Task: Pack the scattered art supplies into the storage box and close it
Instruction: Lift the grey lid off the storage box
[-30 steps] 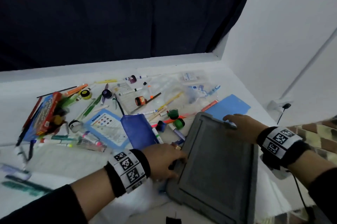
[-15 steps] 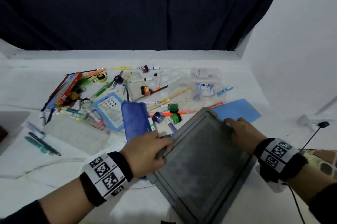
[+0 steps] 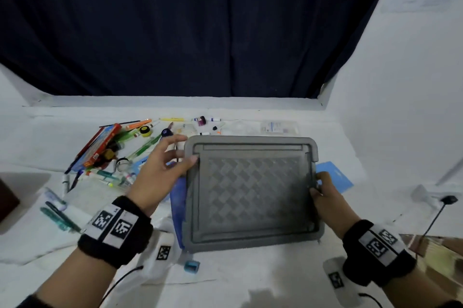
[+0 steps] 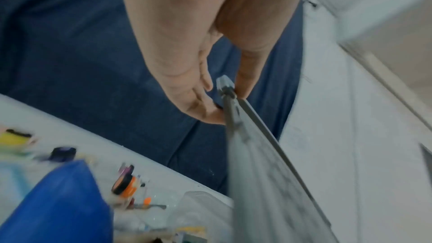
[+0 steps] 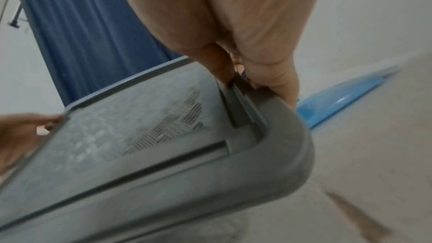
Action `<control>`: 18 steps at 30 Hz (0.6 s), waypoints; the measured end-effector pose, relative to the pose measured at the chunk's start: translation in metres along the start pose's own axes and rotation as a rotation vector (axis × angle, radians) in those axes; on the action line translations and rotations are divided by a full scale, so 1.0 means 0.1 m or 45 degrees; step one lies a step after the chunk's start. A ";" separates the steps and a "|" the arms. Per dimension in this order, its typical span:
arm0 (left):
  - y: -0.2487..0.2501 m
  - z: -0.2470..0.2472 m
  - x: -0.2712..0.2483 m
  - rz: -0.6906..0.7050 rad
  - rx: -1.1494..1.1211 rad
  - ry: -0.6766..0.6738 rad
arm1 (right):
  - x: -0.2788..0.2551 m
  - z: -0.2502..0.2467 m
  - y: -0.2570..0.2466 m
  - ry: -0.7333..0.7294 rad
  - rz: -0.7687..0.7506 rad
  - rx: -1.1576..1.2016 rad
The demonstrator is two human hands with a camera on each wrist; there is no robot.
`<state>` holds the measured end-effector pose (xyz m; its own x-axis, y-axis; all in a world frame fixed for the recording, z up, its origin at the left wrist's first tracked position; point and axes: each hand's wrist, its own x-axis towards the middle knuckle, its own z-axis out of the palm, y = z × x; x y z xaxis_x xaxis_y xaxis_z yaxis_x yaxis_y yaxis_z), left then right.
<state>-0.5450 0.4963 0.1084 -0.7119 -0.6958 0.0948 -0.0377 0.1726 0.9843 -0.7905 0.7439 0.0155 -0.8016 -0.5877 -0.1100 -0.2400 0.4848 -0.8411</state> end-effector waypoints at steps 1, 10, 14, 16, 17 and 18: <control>-0.07 -0.02 -0.02 -0.047 -0.071 0.039 | 0.02 0.03 0.00 0.025 0.015 0.057; -0.51 -0.11 -0.22 0.033 0.136 0.337 | 0.15 0.17 -0.34 0.189 -0.128 0.235; -0.50 -0.28 -0.29 0.080 0.190 0.486 | 0.17 0.31 -0.60 0.142 -0.240 0.227; -0.44 -0.39 -0.32 -0.004 0.042 0.535 | 0.18 0.40 -0.71 0.101 -0.260 0.260; -0.43 -0.47 -0.33 -0.033 0.008 0.550 | 0.19 0.44 -0.77 0.095 -0.274 0.289; -0.41 -0.55 -0.34 -0.046 -0.002 0.558 | 0.19 0.48 -0.83 0.088 -0.293 0.310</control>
<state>-0.4808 0.4743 0.0726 -0.3453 -0.9315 0.1142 -0.0554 0.1418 0.9883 -0.7594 0.6616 0.0581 -0.7789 -0.6142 0.1268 -0.2880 0.1707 -0.9423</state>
